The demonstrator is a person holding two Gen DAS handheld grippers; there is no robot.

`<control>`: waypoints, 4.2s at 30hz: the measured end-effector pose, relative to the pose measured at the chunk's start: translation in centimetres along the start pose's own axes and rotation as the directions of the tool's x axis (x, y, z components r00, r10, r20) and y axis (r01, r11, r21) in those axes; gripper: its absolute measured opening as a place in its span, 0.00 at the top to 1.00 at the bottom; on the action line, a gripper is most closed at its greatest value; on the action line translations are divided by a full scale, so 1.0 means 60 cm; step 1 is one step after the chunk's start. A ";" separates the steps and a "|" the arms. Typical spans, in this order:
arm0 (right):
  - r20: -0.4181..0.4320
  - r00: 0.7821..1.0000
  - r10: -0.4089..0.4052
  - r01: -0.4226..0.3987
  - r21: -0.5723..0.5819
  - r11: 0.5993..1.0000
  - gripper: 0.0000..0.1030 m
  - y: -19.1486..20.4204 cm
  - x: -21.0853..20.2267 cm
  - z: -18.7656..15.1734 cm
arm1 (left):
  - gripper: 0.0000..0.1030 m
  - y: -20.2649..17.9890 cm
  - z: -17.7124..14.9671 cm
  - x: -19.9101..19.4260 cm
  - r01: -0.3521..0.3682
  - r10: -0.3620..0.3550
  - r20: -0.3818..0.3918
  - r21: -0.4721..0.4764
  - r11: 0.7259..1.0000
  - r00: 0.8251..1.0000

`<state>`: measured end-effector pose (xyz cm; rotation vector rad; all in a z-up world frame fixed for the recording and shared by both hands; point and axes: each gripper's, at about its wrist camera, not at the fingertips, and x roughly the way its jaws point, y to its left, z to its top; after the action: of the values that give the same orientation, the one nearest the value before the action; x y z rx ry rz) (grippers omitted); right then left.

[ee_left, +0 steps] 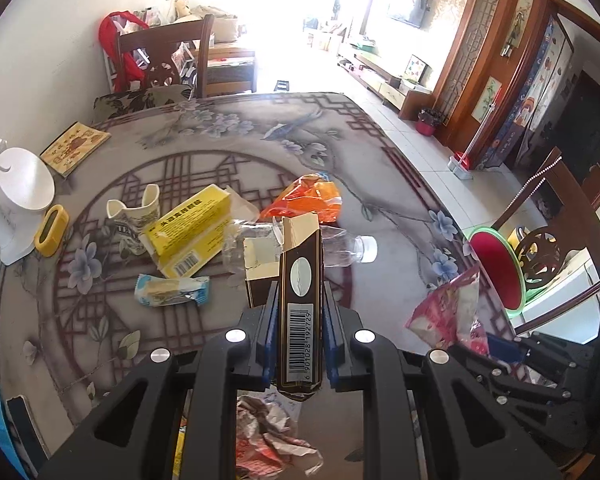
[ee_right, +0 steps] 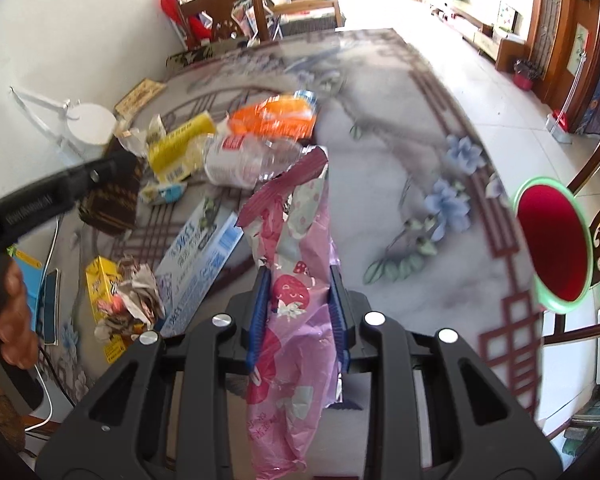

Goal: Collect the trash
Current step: 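Carry the pink wrapper and brown box to the red bin with both grippers, then open both grippers over the red bin to drop the items, then grasp the yellow iced-tea carton with the left gripper while the right grasps crumpled paper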

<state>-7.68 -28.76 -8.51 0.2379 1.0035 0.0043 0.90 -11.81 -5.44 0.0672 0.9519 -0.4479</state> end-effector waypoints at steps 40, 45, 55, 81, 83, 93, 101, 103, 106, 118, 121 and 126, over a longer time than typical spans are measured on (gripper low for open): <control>0.144 0.988 0.047 -0.061 0.089 0.994 0.72 -0.288 -0.089 0.075 | 0.84 -0.279 0.053 0.057 -0.027 0.027 0.000 0.063 0.998 1.000; 0.155 0.987 0.035 -0.054 0.119 0.991 0.72 -0.336 -0.100 0.073 | 0.84 -0.332 0.058 0.066 -0.011 0.012 -0.006 0.096 0.995 1.000; 0.149 0.989 -0.026 -0.007 0.215 0.977 0.72 -0.433 -0.106 0.048 | 0.84 -0.418 0.060 0.089 0.029 -0.023 -0.036 0.167 0.986 0.999; 0.143 0.951 -0.275 0.189 0.436 0.880 0.21 -0.649 -0.086 0.021 | 0.84 -0.606 0.072 0.191 0.202 -0.151 -0.161 0.386 0.900 0.975; 0.145 0.946 -0.291 0.197 0.457 0.867 0.20 -0.648 -0.101 0.007 | 0.84 -0.626 0.077 0.206 0.226 -0.171 -0.167 0.402 0.887 0.971; 0.119 0.924 -0.364 0.253 0.522 0.815 0.19 -0.657 -0.152 -0.049 | 0.82 -0.741 0.101 0.268 0.279 -0.219 -0.178 0.484 0.829 0.959; 0.119 0.920 -0.374 0.258 0.535 0.805 0.19 -0.639 -0.163 -0.062 | 0.29 -0.736 0.114 0.239 0.275 -0.243 -0.128 0.478 0.834 0.961; 0.122 0.922 -0.369 0.254 0.530 0.809 0.19 -0.627 -0.160 -0.058 | 0.29 -0.714 0.115 0.224 0.271 -0.243 -0.119 0.470 0.840 0.963; 0.129 0.927 -0.352 0.243 0.508 0.826 0.19 -0.602 -0.152 -0.047 | 0.29 -0.668 0.114 0.197 0.266 -0.243 -0.108 0.435 0.860 0.964; 0.162 0.955 -0.249 0.182 0.345 0.921 0.19 -0.413 -0.107 0.015 | 0.29 -0.389 0.088 0.078 0.154 -0.155 -0.012 0.222 0.963 0.988; 0.165 0.960 -0.227 0.171 0.297 0.939 0.18 -0.358 -0.098 0.026 | 0.29 -0.314 0.081 0.054 0.112 -0.116 0.015 0.179 0.977 0.993; 0.155 0.972 -0.175 0.142 0.202 0.969 0.18 -0.252 -0.074 0.045 | 0.29 -0.185 0.054 0.026 0.048 -0.050 0.021 0.088 0.995 0.999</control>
<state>-9.42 -44.51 -6.42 0.3261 0.8483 -0.2561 -0.27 -23.24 -3.27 0.1178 0.9129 -0.5343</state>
